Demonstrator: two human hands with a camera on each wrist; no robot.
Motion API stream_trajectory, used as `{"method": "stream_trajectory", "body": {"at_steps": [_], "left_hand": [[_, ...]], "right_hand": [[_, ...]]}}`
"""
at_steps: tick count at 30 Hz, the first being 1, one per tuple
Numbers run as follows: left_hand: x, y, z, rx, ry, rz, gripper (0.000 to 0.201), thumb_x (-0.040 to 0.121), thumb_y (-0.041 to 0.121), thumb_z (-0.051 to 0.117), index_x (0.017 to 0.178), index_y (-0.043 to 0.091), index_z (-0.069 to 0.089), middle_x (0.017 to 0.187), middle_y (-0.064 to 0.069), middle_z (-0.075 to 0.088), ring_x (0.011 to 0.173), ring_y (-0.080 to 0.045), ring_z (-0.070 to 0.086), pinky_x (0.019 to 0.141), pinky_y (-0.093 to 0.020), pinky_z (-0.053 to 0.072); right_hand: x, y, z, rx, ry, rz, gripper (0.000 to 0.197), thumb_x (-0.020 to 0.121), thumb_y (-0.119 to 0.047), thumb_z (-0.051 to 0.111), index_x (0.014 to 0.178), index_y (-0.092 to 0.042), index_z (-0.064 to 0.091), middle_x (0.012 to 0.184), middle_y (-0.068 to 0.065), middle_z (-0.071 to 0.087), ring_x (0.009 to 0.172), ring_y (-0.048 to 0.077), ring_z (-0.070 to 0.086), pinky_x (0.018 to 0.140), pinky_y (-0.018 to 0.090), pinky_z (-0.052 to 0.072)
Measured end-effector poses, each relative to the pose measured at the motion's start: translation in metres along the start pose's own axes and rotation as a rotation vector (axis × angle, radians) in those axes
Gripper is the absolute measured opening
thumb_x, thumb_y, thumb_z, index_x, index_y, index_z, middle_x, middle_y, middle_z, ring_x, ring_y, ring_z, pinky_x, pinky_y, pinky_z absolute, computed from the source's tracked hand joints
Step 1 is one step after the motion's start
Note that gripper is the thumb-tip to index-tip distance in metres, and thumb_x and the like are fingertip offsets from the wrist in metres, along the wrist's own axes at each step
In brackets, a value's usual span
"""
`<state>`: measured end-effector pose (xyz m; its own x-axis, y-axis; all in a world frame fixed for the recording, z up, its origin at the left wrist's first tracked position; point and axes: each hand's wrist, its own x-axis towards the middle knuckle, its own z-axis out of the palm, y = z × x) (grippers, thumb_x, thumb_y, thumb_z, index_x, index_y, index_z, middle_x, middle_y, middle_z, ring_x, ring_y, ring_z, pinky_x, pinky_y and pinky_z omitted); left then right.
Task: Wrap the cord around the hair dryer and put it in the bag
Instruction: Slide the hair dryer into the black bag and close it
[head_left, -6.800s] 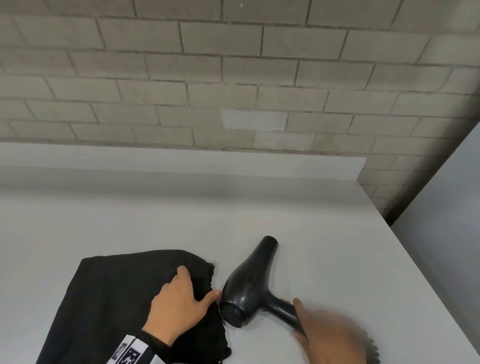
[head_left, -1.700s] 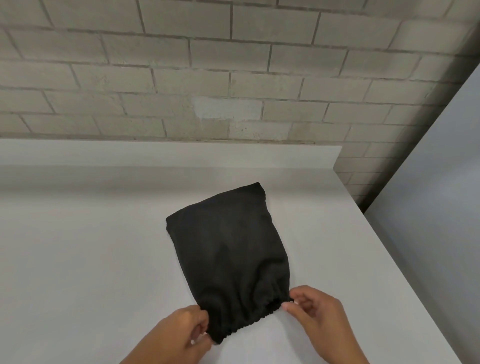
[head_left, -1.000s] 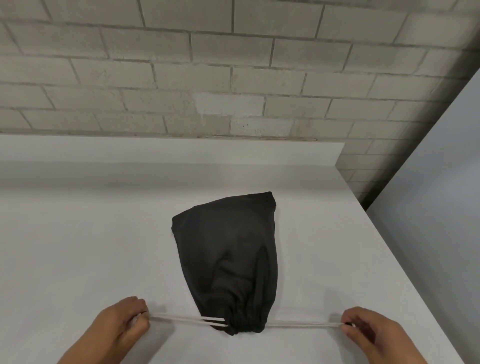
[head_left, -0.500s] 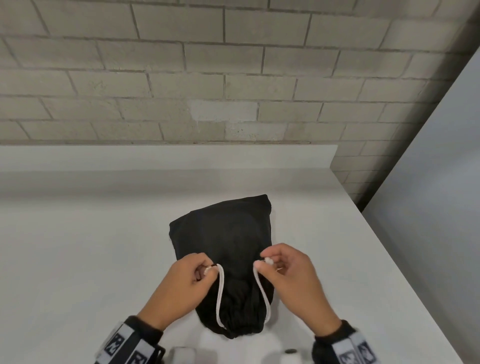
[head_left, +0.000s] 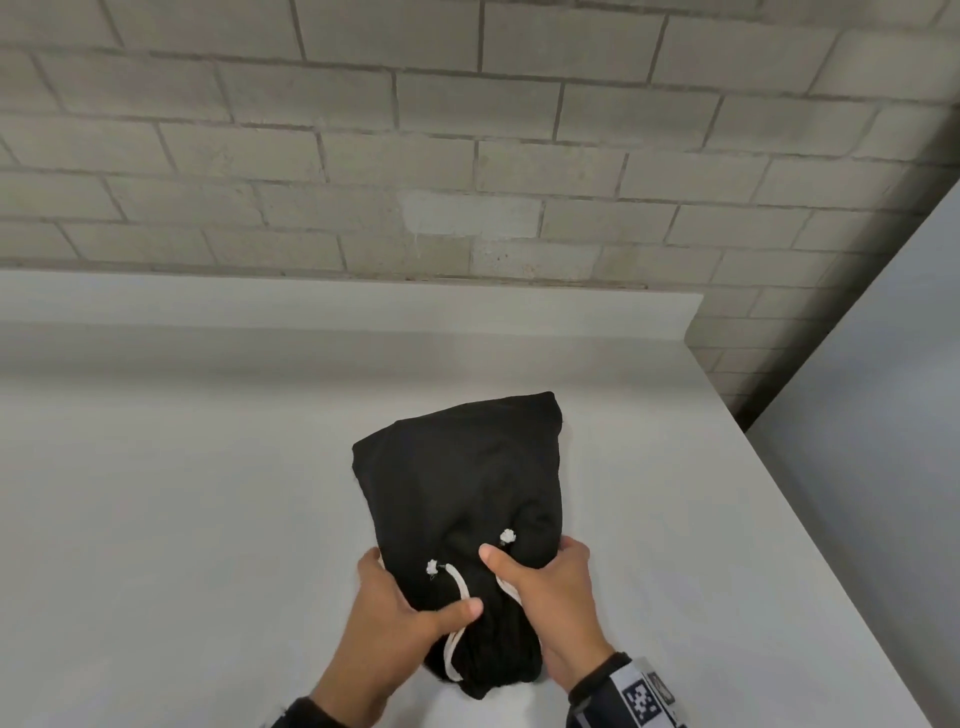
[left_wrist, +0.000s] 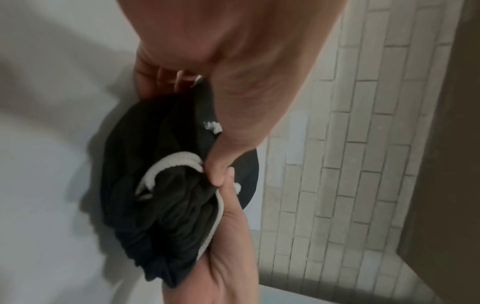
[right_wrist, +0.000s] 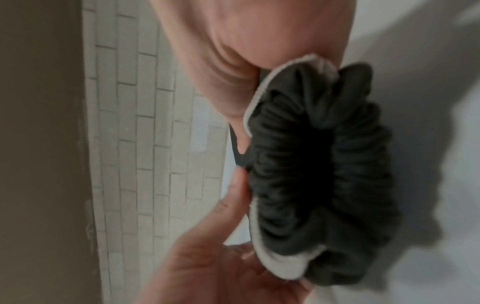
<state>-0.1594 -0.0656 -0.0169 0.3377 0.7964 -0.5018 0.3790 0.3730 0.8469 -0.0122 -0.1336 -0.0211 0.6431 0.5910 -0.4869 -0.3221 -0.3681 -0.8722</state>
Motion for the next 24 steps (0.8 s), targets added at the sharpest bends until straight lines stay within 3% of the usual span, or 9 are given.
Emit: {"method": "stream_trajectory", "body": {"at_steps": [2, 5, 8, 12, 14, 18, 24], "left_hand": [[0.005, -0.003, -0.002, -0.051, -0.033, -0.044, 0.082, 0.049, 0.015, 0.099, 0.116, 0.015, 0.052, 0.105, 0.002, 0.072, 0.092, -0.013, 0.070, 0.078, -0.028, 0.056], [0.005, 0.000, -0.007, -0.115, -0.178, -0.063, 0.054, 0.061, -0.002, 0.089, 0.109, 0.011, 0.071, 0.097, -0.004, 0.078, 0.091, -0.020, 0.075, 0.081, -0.033, 0.056], [0.003, 0.000, -0.010, -0.131, -0.234, -0.038, 0.050, 0.065, -0.012, 0.082, 0.109, 0.010, 0.072, 0.099, -0.007, 0.077, 0.095, -0.024, 0.074, 0.090, -0.041, 0.056], [0.010, 0.004, -0.021, -0.197, -0.204, 0.033, 0.058, 0.063, -0.015, 0.083, 0.114, 0.011, 0.069, 0.104, -0.009, 0.076, 0.102, -0.029, 0.072, 0.097, -0.049, 0.053], [0.015, 0.012, -0.030, -0.205, -0.186, 0.097, 0.059, 0.063, -0.013, 0.084, 0.114, 0.011, 0.068, 0.105, -0.009, 0.076, 0.102, -0.028, 0.072, 0.096, -0.048, 0.054], [0.034, 0.038, -0.050, -0.203, -0.164, 0.214, 0.053, 0.066, -0.019, 0.078, 0.112, 0.007, 0.067, 0.104, -0.012, 0.076, 0.100, -0.028, 0.072, 0.086, -0.039, 0.057], [0.086, 0.073, -0.082, -0.234, -0.112, 0.239, 0.051, 0.066, -0.022, 0.075, 0.110, 0.004, 0.068, 0.104, -0.015, 0.075, 0.099, -0.031, 0.072, 0.078, -0.037, 0.059]], "right_hand": [[0.000, -0.003, -0.002, 0.026, -0.099, 0.071, 0.052, 0.066, -0.022, 0.089, 0.109, -0.012, 0.063, 0.096, 0.006, 0.076, 0.085, 0.022, 0.074, 0.069, 0.033, 0.061], [-0.003, -0.007, -0.005, 0.056, -0.305, 0.094, 0.029, 0.078, -0.013, 0.080, 0.106, -0.010, 0.072, 0.093, 0.007, 0.078, 0.086, 0.024, 0.075, 0.077, 0.039, 0.061], [-0.005, -0.004, -0.001, 0.032, -0.335, 0.034, 0.029, 0.082, -0.010, 0.076, 0.110, -0.015, 0.069, 0.096, 0.002, 0.078, 0.087, 0.018, 0.075, 0.078, 0.036, 0.061], [-0.002, -0.007, 0.012, 0.114, -0.391, 0.031, 0.033, 0.084, -0.008, 0.073, 0.115, -0.017, 0.066, 0.102, 0.004, 0.077, 0.092, 0.023, 0.074, 0.078, 0.038, 0.060], [0.003, -0.015, 0.021, 0.155, -0.419, 0.040, 0.032, 0.084, -0.009, 0.073, 0.115, -0.017, 0.066, 0.102, 0.006, 0.077, 0.091, 0.025, 0.074, 0.078, 0.040, 0.060], [0.024, -0.034, 0.049, 0.269, -0.491, 0.030, 0.034, 0.086, -0.002, 0.069, 0.119, -0.009, 0.065, 0.112, 0.016, 0.073, 0.101, 0.034, 0.071, 0.090, 0.050, 0.055], [0.077, -0.060, 0.107, 0.310, -0.465, 0.002, 0.036, 0.082, -0.002, 0.073, 0.117, -0.008, 0.066, 0.109, 0.015, 0.074, 0.100, 0.033, 0.071, 0.092, 0.051, 0.055]]}}
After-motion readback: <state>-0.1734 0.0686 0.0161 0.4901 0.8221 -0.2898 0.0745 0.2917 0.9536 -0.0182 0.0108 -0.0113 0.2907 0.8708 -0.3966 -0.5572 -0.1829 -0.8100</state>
